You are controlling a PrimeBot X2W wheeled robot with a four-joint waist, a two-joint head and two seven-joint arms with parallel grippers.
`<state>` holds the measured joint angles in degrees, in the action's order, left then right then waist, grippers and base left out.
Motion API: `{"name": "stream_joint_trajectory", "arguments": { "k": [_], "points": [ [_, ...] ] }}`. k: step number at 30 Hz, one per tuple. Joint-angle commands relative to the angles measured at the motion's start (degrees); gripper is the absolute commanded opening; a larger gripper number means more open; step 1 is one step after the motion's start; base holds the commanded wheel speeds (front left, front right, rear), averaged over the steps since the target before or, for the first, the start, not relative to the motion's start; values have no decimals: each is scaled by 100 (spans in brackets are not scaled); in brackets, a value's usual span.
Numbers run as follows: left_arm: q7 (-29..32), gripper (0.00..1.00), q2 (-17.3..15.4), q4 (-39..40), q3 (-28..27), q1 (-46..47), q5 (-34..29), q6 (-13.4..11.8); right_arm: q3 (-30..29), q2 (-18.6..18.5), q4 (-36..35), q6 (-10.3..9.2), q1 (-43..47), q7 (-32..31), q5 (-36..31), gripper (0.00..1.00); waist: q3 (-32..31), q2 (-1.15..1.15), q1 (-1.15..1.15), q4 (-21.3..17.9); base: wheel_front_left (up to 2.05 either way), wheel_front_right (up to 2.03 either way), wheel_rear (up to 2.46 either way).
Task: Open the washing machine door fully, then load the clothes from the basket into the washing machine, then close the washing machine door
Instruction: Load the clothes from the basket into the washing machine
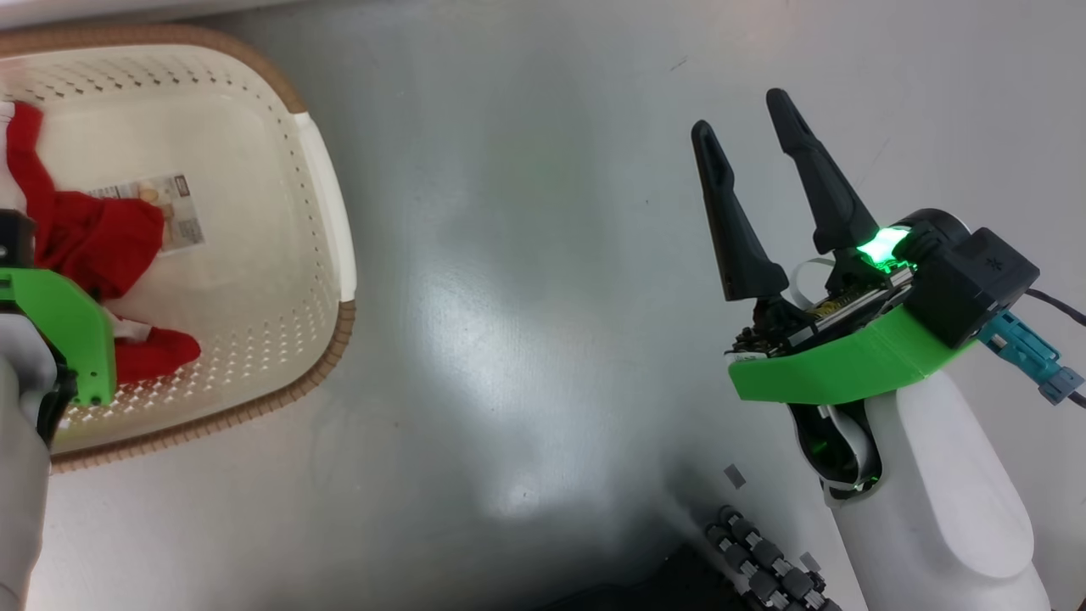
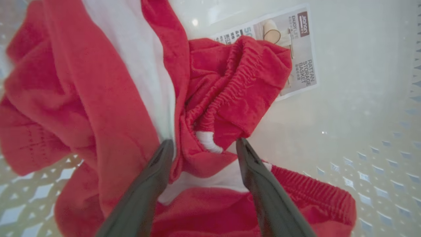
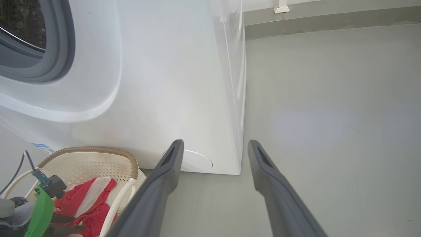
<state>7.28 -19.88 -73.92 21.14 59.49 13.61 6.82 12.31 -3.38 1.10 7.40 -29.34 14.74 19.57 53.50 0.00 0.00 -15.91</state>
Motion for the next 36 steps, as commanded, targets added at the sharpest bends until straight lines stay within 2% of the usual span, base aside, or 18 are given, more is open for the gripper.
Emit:
{"name": "stream_joint_trajectory", "arguments": {
  "k": [1, 8, 9, 10, 11, 20, 36],
  "points": [
    [27, 100, -288, 12, -21, -44, -70, 16, 110, 49, -150, 9, 184, 26, -26, 100, 15, 0, 0, -12, 0, 0, 0],
    [-14, 100, -305, 6, 184, 48, -53, 54, 139, 49, -167, 9, 173, 26, -77, 100, 135, 0, 0, 5, 3, 3, 3],
    [-3, 74, -305, 6, 194, 45, -35, 56, 146, 49, -171, 9, 171, 26, -93, 100, 142, 0, 0, 20, 10, 10, 10],
    [0, 39, -305, 5, 201, 41, -13, 58, 152, 49, -175, 9, 169, 26, -111, 100, 150, 0, 0, 38, 9, 9, 9],
    [-4, 0, -306, 5, 211, 38, 8, 60, 155, 49, -176, 9, 168, 26, -129, 100, 157, 0, 0, 56, 6, 6, 6],
    [-235, 0, -283, 2, 333, 18, 149, 65, 160, 50, -145, 9, 141, 26, -141, 100, 120, 0, 0, 105, 0, 0, 0],
    [-737, 0, 27, 192, 690, -86, 680, 66, 180, 50, -28, 9, 93, 26, -127, 100, -329, 0, 0, 304, 0, 0, 0]
  ]
}}
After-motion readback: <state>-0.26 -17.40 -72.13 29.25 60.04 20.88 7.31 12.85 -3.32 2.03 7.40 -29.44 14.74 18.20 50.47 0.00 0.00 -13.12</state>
